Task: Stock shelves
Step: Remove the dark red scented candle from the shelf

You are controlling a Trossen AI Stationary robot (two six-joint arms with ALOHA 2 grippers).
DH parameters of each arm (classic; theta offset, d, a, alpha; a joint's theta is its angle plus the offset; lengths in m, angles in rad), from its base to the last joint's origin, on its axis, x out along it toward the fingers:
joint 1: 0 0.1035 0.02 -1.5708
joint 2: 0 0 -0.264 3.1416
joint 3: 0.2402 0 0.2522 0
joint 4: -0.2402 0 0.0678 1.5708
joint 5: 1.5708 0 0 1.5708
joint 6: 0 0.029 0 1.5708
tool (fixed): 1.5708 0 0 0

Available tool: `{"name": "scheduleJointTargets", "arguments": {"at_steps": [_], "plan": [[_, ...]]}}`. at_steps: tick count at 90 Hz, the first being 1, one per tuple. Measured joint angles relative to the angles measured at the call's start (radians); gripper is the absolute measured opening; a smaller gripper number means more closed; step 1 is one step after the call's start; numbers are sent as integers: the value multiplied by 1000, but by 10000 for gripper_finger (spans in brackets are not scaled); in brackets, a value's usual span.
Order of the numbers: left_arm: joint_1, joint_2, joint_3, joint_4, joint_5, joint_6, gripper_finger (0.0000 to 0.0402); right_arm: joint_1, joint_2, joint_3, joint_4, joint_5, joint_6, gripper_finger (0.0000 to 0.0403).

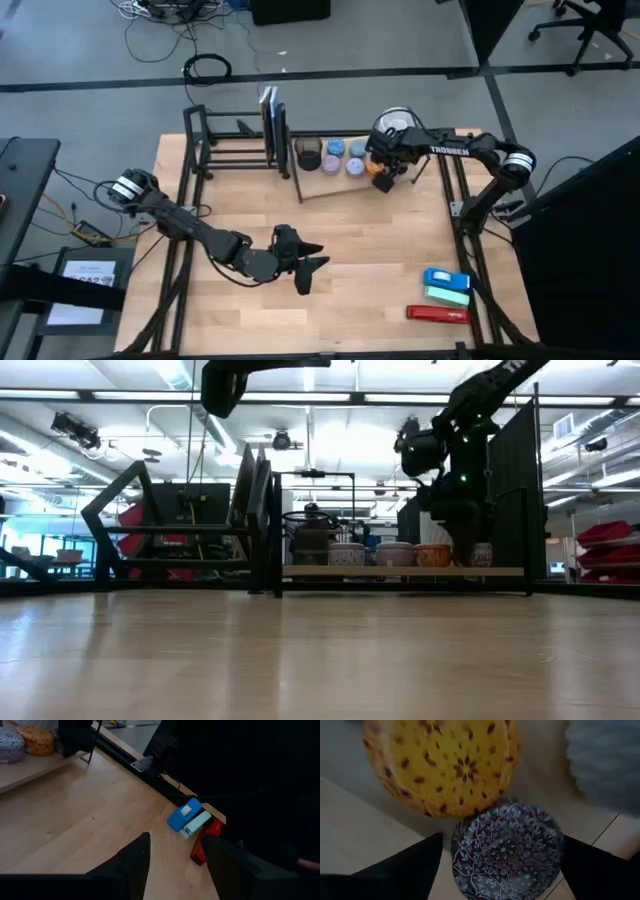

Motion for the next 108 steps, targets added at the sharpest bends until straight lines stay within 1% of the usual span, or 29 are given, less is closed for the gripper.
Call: {"name": "scheduleJointTargets", "arguments": {"at_steps": [7,13,31,47,58,64,70,83,96,108], "plan": [[0,0,0,0,0,0,163,0,-3,-12,3,-1,6,343],[0,0,0,-1,0,0,163,0,-3,-14,4,-2,10,332],[0,0,0,-1,0,0,163,1,0,5,-3,-3,10,265],[0,0,0,-1,0,0,163,17,-9,46,-62,12,9,264],[0,0,0,-1,0,0,163,81,-52,63,-128,7,8,264],[-1,0,0,-2,0,0,163,141,-82,64,-155,0,8,264],[-5,0,0,-1,-1,0,163,224,-110,65,-189,-11,19,264],[-12,0,0,-2,0,0,163,454,-122,63,-226,-65,84,264],[-13,0,0,-1,0,0,163,719,-89,23,-144,-150,191,264],[-13,0,0,-1,0,0,163,934,-37,-4,-60,-199,300,264]]}}
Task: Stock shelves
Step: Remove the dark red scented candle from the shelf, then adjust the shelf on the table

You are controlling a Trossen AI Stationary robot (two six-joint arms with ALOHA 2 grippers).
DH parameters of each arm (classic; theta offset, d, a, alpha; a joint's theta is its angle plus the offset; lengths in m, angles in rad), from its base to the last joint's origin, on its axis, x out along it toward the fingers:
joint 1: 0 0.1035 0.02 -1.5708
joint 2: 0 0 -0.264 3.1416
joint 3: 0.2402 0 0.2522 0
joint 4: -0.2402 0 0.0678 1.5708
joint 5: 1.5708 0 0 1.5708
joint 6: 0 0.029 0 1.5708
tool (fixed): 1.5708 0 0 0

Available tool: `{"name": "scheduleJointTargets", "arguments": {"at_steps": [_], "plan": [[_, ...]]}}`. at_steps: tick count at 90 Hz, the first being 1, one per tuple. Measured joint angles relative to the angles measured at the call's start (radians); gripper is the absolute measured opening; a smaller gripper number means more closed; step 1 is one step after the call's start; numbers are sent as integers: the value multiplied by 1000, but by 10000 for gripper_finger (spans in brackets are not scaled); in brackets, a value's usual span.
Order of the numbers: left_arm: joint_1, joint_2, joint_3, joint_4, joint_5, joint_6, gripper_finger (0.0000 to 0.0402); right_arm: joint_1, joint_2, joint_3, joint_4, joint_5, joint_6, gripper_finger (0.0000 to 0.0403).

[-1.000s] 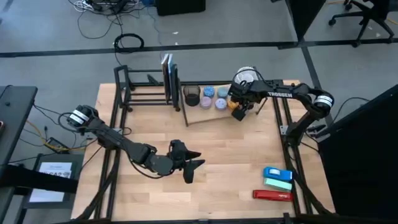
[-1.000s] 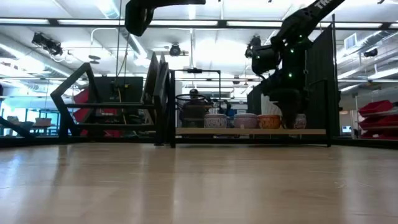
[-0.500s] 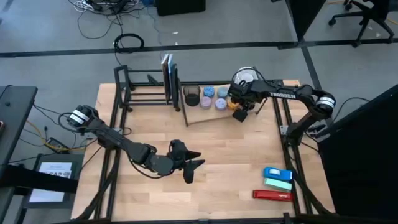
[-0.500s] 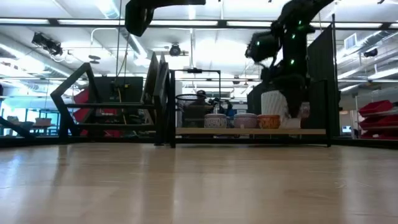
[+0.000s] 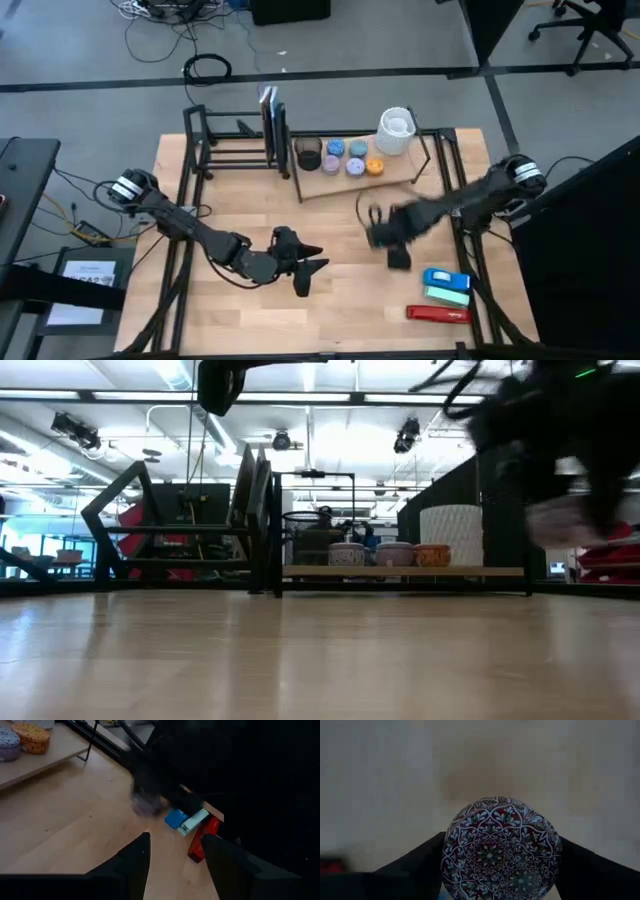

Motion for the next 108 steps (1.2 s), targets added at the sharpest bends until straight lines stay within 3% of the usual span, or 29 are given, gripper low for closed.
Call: {"name": "scheduleJointTargets", "arguments": {"at_steps": [13,30,51,61,73,88,99,108], "plan": [[0,0,0,0,0,0,163,160,80,-1,18,-22,103,264],[1,0,0,1,0,0,163,259,162,-2,19,-62,128,267],[2,0,0,0,-2,15,163,278,125,11,23,-53,117,365],[2,0,0,1,-3,19,163,254,50,35,-19,51,118,391],[2,0,0,1,-3,19,163,171,-85,56,-42,281,147,392],[2,0,0,1,-4,19,163,-30,-248,37,-16,551,203,376],[2,0,0,1,-5,19,163,-213,-315,-42,131,577,113,367],[2,0,0,3,-5,19,163,-369,-312,-100,269,531,52,356]]}}
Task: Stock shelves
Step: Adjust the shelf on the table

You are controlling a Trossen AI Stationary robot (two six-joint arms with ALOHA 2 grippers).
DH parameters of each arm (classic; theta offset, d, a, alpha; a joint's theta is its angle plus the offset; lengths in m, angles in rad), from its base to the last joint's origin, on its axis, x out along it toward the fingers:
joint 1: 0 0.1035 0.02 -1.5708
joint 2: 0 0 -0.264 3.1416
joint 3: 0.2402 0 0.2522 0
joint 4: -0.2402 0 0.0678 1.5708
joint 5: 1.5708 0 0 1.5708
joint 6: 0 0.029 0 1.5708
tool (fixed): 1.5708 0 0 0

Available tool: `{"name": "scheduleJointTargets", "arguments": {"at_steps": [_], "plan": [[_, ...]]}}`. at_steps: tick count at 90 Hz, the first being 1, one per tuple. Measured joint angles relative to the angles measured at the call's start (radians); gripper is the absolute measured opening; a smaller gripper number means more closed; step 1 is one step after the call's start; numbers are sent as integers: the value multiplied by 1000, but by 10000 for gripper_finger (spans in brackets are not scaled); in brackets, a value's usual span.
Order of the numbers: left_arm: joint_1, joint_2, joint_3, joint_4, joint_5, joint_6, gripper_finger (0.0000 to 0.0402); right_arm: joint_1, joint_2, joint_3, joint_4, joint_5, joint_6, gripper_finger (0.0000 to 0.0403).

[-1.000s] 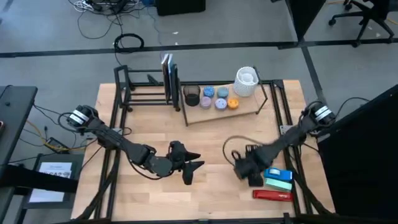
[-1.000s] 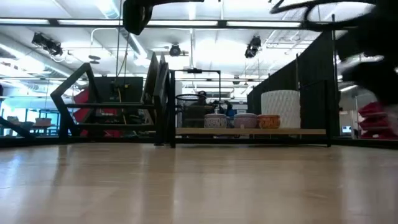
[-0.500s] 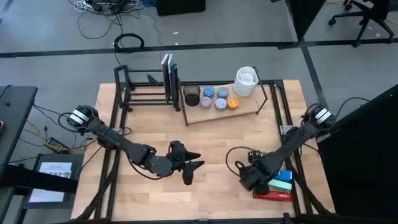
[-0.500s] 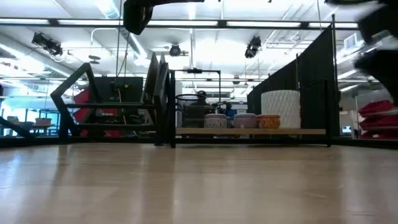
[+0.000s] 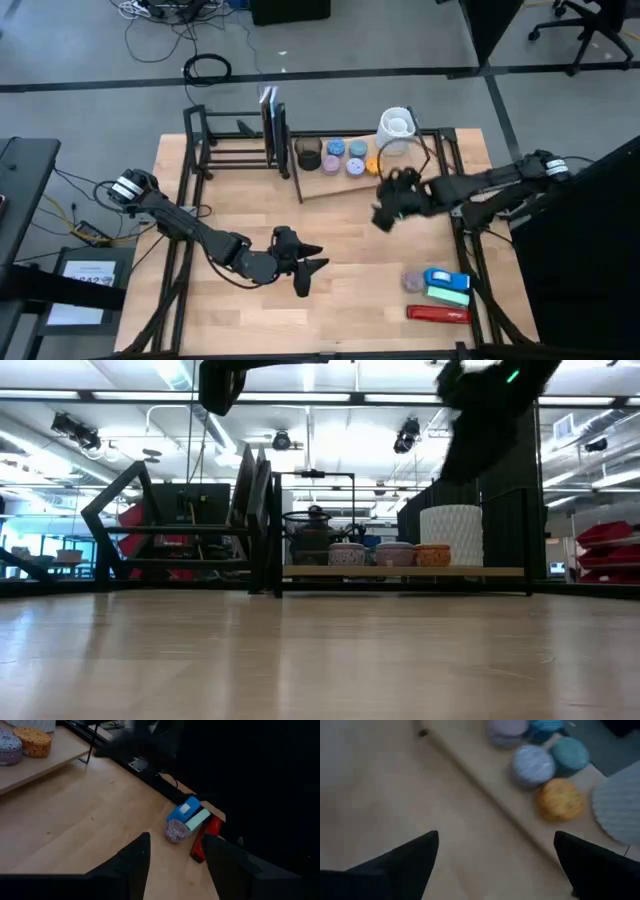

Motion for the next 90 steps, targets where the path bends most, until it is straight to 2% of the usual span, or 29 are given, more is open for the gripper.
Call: {"name": "scheduleJointTargets", "arguments": {"at_steps": [13,22,32,39,51,74,90], "plan": [[0,0,0,20,0,1,163,-169,48,-10,117,-81,-105,327],[0,0,0,27,0,8,163,-242,76,-10,146,-125,-148,297],[0,0,0,23,0,8,163,-285,89,-10,140,-127,-203,260],[0,0,0,22,0,8,163,-288,87,-10,140,-140,-271,236],[-7,0,0,21,0,7,163,-286,77,-10,105,-260,-398,214],[-23,0,0,9,1,7,163,-276,69,-34,39,-286,-403,226],[-26,0,0,-69,-90,-58,163,-157,45,-96,88,-295,-345,229]]}}
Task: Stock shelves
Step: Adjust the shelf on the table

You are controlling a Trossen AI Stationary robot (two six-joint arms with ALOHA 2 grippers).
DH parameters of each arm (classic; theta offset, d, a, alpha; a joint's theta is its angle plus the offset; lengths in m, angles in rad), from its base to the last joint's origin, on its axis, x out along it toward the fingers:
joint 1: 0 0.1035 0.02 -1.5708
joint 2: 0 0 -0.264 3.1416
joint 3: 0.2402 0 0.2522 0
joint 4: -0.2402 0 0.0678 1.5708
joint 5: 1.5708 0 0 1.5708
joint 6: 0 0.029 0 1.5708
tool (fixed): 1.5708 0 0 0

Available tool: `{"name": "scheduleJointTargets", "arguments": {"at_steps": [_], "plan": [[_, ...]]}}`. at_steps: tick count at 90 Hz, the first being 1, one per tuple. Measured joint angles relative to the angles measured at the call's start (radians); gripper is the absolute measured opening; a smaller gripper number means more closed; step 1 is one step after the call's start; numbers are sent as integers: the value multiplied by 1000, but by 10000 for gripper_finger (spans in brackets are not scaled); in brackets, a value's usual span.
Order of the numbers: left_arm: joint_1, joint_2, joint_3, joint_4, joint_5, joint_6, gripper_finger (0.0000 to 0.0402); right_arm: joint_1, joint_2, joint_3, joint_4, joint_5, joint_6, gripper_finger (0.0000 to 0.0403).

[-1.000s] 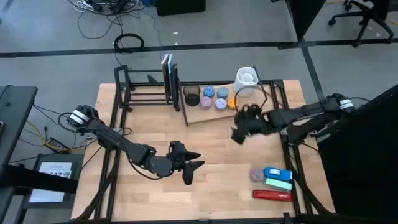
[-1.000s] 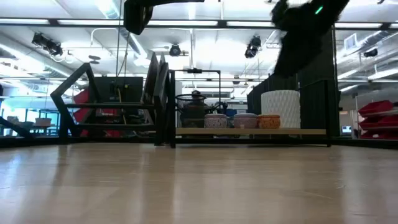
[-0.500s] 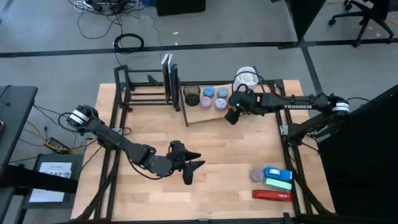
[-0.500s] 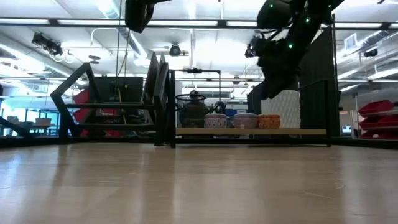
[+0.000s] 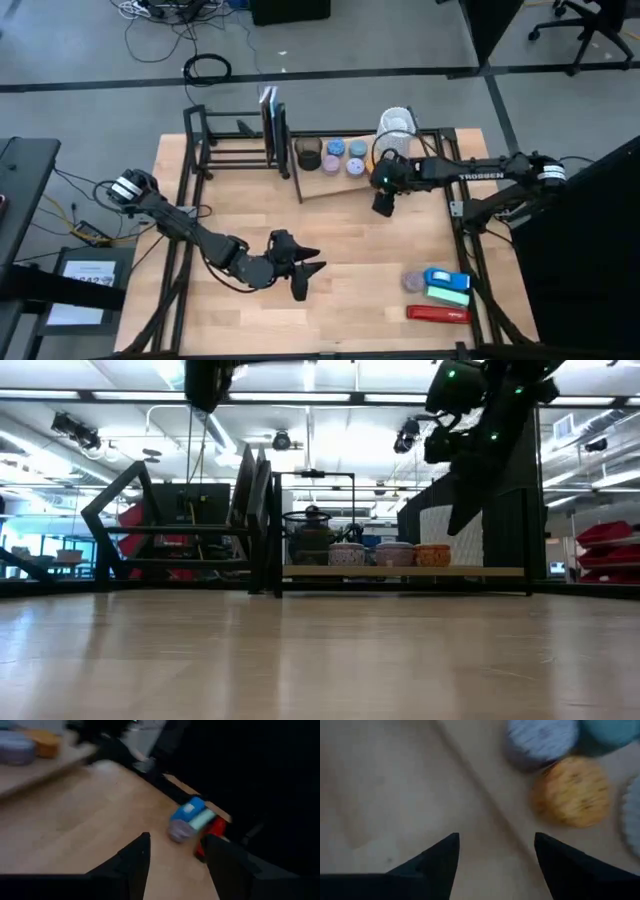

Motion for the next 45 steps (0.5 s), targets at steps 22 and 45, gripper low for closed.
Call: {"name": "scheduleJointTargets", "arguments": {"at_steps": [22,45], "plan": [[131,0,0,-159,88,-26,122,295,-13,-37,201,63,134,225],[306,0,0,-479,163,-71,20,457,-11,-38,242,176,205,225]]}}
